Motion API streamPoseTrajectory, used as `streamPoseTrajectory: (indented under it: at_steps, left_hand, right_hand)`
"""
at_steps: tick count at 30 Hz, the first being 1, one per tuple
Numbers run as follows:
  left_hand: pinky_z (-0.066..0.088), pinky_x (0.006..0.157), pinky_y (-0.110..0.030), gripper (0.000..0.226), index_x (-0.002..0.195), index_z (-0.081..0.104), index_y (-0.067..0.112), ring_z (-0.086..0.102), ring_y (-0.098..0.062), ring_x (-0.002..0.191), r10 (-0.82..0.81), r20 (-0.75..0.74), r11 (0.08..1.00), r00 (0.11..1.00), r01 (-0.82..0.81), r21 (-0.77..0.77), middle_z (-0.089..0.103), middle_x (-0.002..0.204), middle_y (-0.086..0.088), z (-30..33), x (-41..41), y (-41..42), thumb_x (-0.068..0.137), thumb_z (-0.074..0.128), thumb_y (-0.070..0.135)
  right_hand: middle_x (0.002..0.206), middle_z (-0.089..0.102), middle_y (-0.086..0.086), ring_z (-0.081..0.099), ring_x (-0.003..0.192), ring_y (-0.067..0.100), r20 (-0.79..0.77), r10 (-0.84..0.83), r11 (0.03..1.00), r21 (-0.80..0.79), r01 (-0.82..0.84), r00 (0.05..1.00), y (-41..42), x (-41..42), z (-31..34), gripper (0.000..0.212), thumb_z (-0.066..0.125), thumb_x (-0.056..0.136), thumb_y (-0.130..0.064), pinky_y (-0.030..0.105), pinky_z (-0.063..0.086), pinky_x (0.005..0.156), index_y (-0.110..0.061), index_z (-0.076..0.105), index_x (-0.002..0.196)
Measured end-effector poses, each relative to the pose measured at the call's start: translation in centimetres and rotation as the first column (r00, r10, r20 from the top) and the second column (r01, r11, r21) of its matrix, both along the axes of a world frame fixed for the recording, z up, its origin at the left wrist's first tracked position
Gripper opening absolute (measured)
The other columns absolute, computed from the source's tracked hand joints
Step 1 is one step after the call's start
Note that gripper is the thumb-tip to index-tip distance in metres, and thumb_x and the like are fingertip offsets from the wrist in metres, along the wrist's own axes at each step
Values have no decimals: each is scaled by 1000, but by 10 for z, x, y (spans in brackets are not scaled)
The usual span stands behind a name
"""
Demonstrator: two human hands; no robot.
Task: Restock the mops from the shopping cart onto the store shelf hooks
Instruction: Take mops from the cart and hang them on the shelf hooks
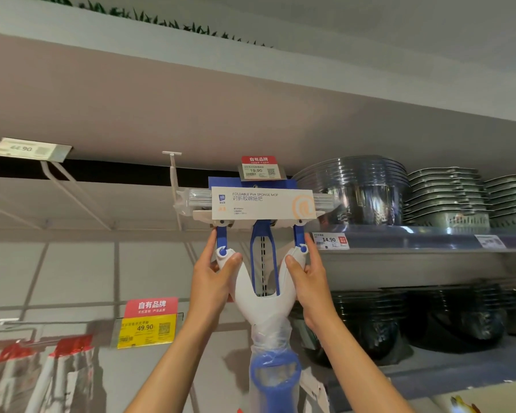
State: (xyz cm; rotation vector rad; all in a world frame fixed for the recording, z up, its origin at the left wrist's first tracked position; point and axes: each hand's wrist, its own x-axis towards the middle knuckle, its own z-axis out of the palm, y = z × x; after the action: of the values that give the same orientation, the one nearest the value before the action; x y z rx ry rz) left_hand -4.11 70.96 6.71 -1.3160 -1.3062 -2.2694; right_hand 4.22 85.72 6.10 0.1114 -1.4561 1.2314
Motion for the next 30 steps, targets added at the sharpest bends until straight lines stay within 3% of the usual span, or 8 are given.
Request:
streamPoseTrajectory:
  at_steps: [3,6,8,12,18,25,27,30]
  left_hand:
    - [58,51,-31,66,145,36,49,74,-8,75,18,-5,999,1000,-18,-28,72,99,5,0,-5,5,97,64,14]
    - [62,59,-44,63,144,40,50,75,-20,80,13,6,999,1000,-13,-35,75,94,1,-2,-11,11,97,63,14]
    - [63,66,-51,66,145,37,50,75,-28,85,28,40,999,999,-26,-36,75,97,-2,-2,-16,15,97,65,15]
    - [63,67,-45,67,151,31,46,75,-24,89,52,101,998,994,-49,-37,74,109,-6,-5,-26,22,98,64,20]
    - [62,63,-39,67,152,32,43,74,-22,85,101,130,995,986,-98,-27,73,109,-6,-6,-35,32,98,63,19]
    - [62,79,-42,58,151,34,40,69,-19,102,139,160,990,977,-141,-3,65,128,-3,-14,-48,43,101,59,24]
    - [61,79,-40,56,150,35,38,66,-18,104,130,180,991,975,-127,-29,61,129,-3,-21,-50,50,101,58,25]
    - [62,73,-41,52,146,38,40,68,-22,102,100,204,993,974,-84,-86,65,121,-3,-35,-54,57,101,58,24]
  right_hand:
    - [141,52,-2,61,113,15,-15,26,999,-18,-26,1000,6,-6,-2,62,59,99,-16,33,57,87,-54,34,140]
    - [144,52,-3,60,118,17,-15,33,999,-31,-33,999,13,-13,-4,63,61,98,-16,38,55,96,-55,35,140]
    - [144,50,-6,58,119,16,-10,22,1000,-22,-22,1000,16,-18,-5,64,61,98,-16,33,54,93,-51,35,144]
    - [138,46,-13,53,117,9,-9,7,1000,8,-7,1000,19,-23,-1,62,59,99,-15,23,49,87,-48,34,146]
    - [143,47,-6,52,126,20,58,25,1000,-15,-24,998,24,-38,2,57,58,100,-17,47,47,107,-55,33,133]
    - [150,39,-1,46,129,21,88,49,997,-59,-43,995,30,-62,2,60,52,102,-14,39,45,104,-41,29,151]
    - [150,40,-2,46,127,19,74,46,996,-73,-40,996,33,-67,2,60,51,102,-13,37,44,101,-40,30,151]
    - [151,41,-2,45,133,21,64,27,995,-95,-21,998,39,-79,1,62,53,101,-14,45,42,111,-42,30,151]
